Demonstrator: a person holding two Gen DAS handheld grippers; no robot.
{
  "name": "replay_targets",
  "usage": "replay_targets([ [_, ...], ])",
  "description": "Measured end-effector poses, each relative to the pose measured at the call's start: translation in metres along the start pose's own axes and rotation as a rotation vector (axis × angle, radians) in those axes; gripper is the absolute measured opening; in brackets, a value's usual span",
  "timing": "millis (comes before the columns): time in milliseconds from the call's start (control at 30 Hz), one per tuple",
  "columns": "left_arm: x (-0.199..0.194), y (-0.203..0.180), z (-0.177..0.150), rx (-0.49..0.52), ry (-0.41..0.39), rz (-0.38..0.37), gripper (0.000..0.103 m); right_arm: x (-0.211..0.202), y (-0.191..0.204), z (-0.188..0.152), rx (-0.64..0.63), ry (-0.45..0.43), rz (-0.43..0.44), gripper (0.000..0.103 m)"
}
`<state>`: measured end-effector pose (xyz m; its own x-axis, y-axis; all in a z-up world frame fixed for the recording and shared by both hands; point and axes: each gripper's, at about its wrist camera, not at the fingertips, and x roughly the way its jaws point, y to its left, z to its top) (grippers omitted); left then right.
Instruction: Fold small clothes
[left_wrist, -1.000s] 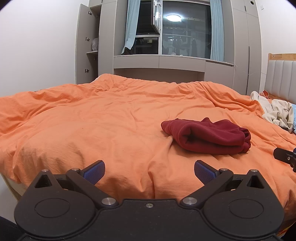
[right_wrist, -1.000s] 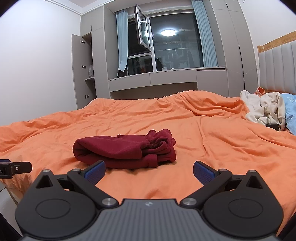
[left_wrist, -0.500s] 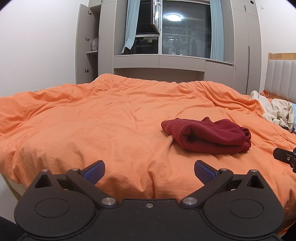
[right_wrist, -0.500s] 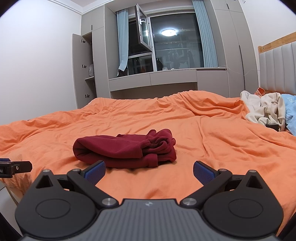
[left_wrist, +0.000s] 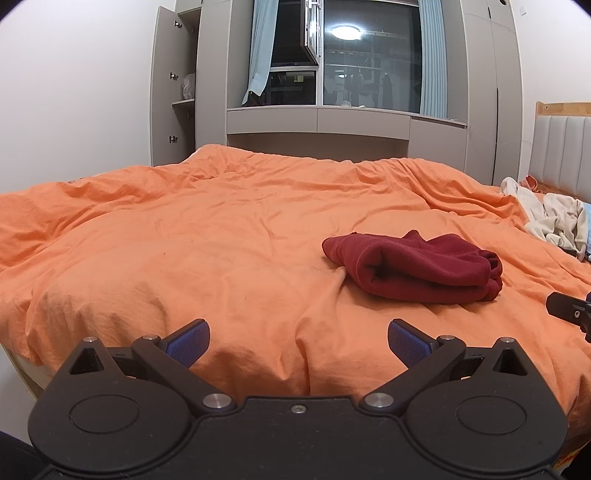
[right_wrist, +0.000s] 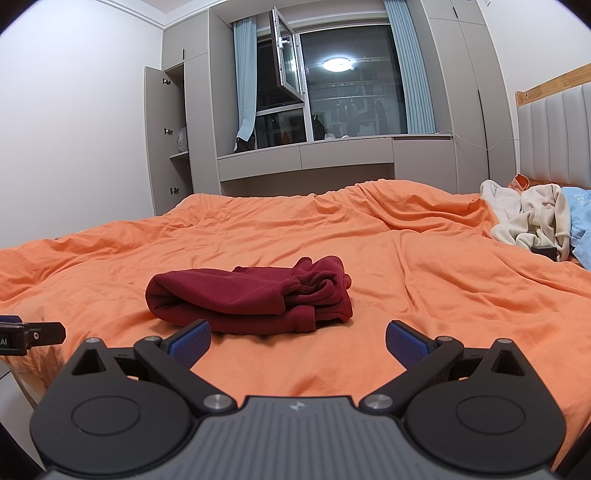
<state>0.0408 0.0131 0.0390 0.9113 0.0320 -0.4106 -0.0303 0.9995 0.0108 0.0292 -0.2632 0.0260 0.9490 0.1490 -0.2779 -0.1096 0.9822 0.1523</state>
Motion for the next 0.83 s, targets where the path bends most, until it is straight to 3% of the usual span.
replay_targets([
  [367,0.0017,-0.0047,-0.0003,0.038,0.007,0.069,0.102,0.0001,0.0004,0.0,-0.001,0.001,0.0,0.103],
  [833,0.0035,-0.0041,0.0011,0.024,0.027,0.043,0.102,0.0023,0.0028,-0.0039,-0.003,0.005,0.002,0.103],
])
